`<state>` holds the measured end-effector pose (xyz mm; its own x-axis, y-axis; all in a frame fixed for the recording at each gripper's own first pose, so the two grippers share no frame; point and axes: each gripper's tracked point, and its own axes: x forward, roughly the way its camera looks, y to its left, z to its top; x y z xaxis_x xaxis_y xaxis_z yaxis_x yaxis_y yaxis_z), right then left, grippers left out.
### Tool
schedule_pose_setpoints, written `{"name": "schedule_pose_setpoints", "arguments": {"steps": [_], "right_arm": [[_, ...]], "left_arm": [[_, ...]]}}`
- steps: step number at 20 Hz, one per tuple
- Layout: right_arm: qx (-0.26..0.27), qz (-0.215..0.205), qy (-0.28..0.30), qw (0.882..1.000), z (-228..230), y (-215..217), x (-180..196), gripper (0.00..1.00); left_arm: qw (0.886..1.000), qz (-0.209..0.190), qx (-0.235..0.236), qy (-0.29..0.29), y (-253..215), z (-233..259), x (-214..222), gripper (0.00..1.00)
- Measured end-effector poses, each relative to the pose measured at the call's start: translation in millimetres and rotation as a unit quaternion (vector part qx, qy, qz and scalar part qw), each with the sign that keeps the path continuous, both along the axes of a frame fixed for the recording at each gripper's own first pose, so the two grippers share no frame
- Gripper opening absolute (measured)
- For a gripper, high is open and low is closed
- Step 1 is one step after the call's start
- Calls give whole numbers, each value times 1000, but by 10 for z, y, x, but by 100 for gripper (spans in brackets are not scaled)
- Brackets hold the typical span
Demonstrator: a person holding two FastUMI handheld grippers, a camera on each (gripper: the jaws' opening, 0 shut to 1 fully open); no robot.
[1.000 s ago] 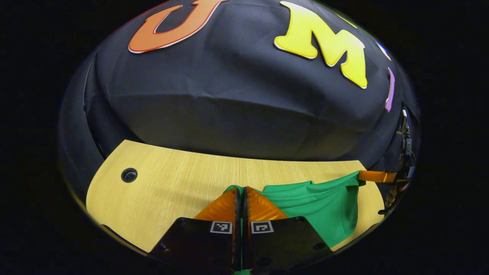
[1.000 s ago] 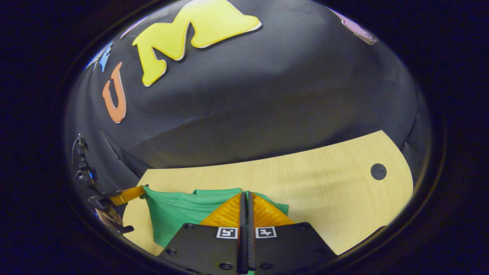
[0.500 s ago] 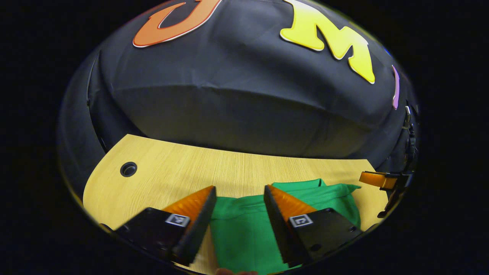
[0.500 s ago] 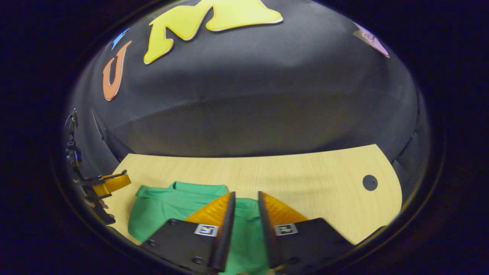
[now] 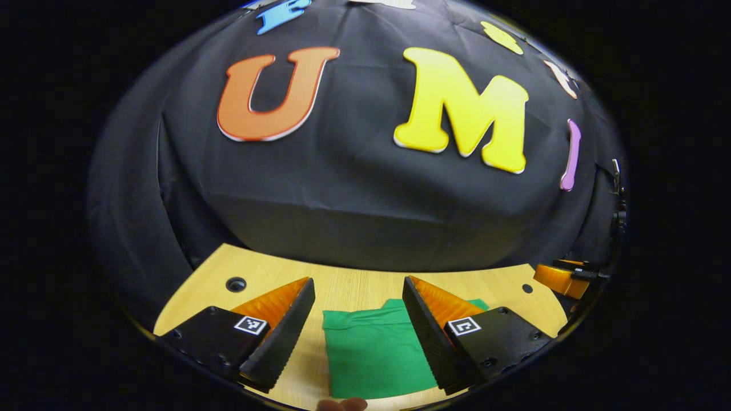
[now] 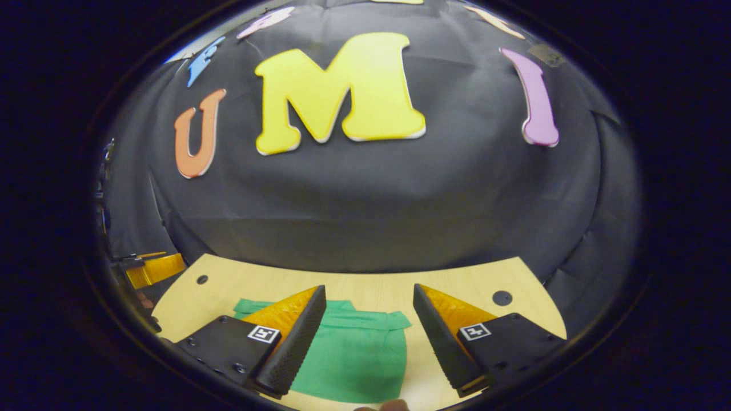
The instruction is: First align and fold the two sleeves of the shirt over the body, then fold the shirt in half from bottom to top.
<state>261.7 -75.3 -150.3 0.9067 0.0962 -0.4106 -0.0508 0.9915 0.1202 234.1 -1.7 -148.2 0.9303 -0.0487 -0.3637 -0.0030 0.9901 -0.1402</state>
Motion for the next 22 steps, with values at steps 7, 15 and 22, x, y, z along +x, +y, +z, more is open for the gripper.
{"name": "schedule_pose_setpoints", "arguments": {"steps": [7,15,22], "right_arm": [[-30,-30,-125,991,1274,216,-1225,98],[-21,-53,-205,977,1909,449,-2448,93],[-38,-44,-214,975,1939,510,-2798,94]], "left_arm": [[993,9,33,-109,-76,1353,-1111,98],[988,12,15,-154,-148,1754,-2272,98],[987,16,28,-159,-178,1739,-2533,98]]}}
